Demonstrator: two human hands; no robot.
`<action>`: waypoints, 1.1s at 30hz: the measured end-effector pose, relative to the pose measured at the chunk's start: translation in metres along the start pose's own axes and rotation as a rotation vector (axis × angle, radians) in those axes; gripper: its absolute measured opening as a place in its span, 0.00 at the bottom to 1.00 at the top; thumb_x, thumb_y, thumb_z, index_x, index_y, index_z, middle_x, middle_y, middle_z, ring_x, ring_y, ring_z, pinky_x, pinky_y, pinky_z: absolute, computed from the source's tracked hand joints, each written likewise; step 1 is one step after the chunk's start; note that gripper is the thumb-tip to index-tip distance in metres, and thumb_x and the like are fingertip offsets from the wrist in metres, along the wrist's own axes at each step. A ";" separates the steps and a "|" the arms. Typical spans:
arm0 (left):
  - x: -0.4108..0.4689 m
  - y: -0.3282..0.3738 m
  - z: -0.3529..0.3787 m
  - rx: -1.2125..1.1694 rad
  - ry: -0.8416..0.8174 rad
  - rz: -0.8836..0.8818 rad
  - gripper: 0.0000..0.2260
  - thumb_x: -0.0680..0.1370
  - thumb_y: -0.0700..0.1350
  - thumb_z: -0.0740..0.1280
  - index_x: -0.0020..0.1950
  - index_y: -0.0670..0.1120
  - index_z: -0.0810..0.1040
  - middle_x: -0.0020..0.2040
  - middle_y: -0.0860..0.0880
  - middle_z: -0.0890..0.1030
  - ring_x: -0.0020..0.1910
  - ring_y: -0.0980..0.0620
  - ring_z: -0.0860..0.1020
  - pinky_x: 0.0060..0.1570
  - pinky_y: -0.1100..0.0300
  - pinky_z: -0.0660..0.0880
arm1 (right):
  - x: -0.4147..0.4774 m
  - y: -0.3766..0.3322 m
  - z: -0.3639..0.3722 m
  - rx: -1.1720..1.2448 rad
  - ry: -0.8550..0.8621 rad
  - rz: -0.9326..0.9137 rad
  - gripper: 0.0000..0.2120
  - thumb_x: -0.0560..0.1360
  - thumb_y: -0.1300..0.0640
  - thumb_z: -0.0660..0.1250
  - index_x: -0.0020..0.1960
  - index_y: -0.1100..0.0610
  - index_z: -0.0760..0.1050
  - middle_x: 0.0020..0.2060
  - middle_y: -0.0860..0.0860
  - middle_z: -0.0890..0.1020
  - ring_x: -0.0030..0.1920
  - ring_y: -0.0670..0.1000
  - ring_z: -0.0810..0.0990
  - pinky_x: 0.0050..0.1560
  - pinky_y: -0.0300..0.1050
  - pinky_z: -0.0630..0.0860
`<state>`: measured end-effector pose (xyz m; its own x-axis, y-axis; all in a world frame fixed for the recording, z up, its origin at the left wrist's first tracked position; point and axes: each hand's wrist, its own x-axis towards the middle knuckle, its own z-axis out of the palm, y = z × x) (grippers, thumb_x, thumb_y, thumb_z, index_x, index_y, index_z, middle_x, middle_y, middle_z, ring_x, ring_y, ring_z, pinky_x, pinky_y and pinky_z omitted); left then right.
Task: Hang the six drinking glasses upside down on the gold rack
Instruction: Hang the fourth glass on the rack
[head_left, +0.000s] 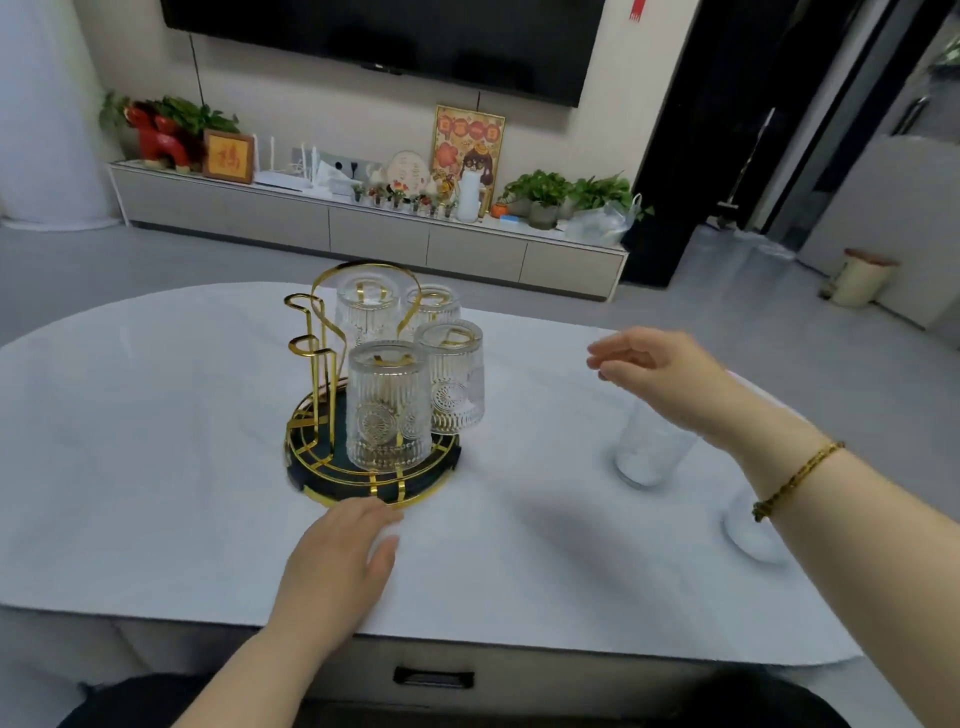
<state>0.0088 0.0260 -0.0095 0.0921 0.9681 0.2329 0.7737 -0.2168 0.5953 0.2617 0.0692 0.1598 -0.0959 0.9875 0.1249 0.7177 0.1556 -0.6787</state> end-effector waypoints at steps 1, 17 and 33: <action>-0.003 0.006 0.007 -0.012 -0.027 0.027 0.13 0.76 0.42 0.62 0.60 0.47 0.74 0.63 0.49 0.74 0.64 0.51 0.69 0.63 0.59 0.63 | -0.013 0.016 0.001 0.018 0.034 0.030 0.08 0.73 0.61 0.61 0.50 0.53 0.74 0.47 0.49 0.79 0.49 0.48 0.77 0.49 0.36 0.70; 0.000 0.033 0.059 0.214 -0.142 0.075 0.18 0.77 0.49 0.60 0.67 0.48 0.68 0.71 0.49 0.67 0.70 0.50 0.63 0.70 0.56 0.58 | -0.035 0.172 0.075 0.317 0.404 0.492 0.42 0.66 0.54 0.71 0.71 0.57 0.48 0.71 0.55 0.59 0.70 0.55 0.58 0.68 0.51 0.60; 0.001 0.027 0.061 0.188 -0.137 0.077 0.18 0.76 0.50 0.61 0.66 0.50 0.69 0.70 0.51 0.67 0.70 0.52 0.62 0.70 0.57 0.56 | 0.014 0.189 0.079 0.169 0.590 0.542 0.40 0.61 0.49 0.73 0.65 0.60 0.57 0.61 0.58 0.72 0.62 0.60 0.70 0.61 0.52 0.68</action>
<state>0.0682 0.0292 -0.0405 0.2301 0.9603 0.1578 0.8631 -0.2763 0.4228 0.3412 0.1142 -0.0238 0.6468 0.7588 0.0761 0.4420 -0.2916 -0.8483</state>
